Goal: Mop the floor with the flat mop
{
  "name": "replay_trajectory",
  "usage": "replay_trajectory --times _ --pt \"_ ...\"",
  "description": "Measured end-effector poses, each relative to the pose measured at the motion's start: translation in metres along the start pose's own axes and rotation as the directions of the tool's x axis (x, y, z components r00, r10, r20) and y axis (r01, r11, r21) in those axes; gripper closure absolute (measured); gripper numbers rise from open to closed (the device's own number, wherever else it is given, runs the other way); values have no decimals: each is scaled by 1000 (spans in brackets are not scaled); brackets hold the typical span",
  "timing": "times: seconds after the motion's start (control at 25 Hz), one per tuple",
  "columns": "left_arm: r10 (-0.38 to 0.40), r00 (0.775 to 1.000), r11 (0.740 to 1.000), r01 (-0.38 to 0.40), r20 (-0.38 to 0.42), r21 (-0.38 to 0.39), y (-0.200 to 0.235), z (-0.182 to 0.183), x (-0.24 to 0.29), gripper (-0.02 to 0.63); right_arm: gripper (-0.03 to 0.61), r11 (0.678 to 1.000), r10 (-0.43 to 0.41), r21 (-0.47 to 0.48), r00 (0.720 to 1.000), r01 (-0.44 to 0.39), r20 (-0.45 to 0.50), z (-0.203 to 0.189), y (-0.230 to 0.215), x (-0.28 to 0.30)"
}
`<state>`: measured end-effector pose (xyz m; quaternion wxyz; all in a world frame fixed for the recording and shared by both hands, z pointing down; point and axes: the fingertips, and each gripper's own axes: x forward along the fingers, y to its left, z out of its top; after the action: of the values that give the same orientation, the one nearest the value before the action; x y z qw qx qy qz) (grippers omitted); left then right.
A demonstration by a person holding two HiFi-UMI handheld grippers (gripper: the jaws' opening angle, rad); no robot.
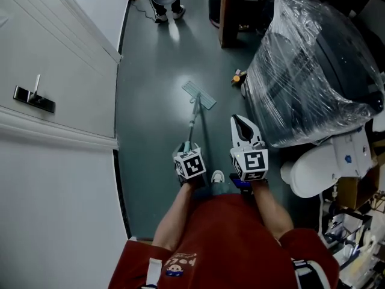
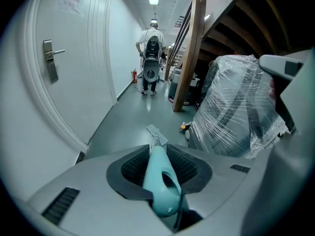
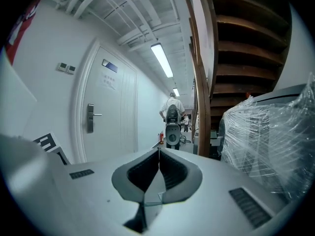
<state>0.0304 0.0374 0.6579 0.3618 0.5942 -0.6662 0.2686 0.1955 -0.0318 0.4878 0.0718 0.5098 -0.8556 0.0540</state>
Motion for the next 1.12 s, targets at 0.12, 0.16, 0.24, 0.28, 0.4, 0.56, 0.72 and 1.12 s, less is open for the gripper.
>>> replay_trajectory --times 0.12,0.16,0.24,0.28,0.4,0.56,0.72,1.12 --pt "4 1000 1000 -4 -5 -2 -3 -21 -19 492 560 1000 -5 6 1000 5 -8 -6 6 -29" --pt "3 1000 1000 -3 -6 -4 -3 -26 -24 492 560 1000 -5 6 1000 5 -14 -9 9 -37" --pt "-2 1000 1000 2 -6 -4 -2 -36 -34 492 560 1000 -4 6 1000 5 -26 -15 16 -49" --pt "-3 1000 1000 3 -7 -3 -1 -40 -38 492 560 1000 -1 5 1000 1 -28 -16 20 -53" --pt "-4 1000 1000 4 -13 -6 7 -55 -51 492 560 1000 12 2 1000 -12 -29 -16 33 -66" --pt "-20 1000 1000 20 -14 -8 26 -77 -70 492 560 1000 16 -10 999 -16 -31 -16 62 -80" --pt "-36 999 999 36 -16 -6 51 -104 -95 492 560 1000 15 -10 999 -15 -31 -13 106 -99" --pt "-66 998 998 66 -26 -3 102 -188 -148 492 560 1000 -8 -1 999 8 -51 -33 185 -170"
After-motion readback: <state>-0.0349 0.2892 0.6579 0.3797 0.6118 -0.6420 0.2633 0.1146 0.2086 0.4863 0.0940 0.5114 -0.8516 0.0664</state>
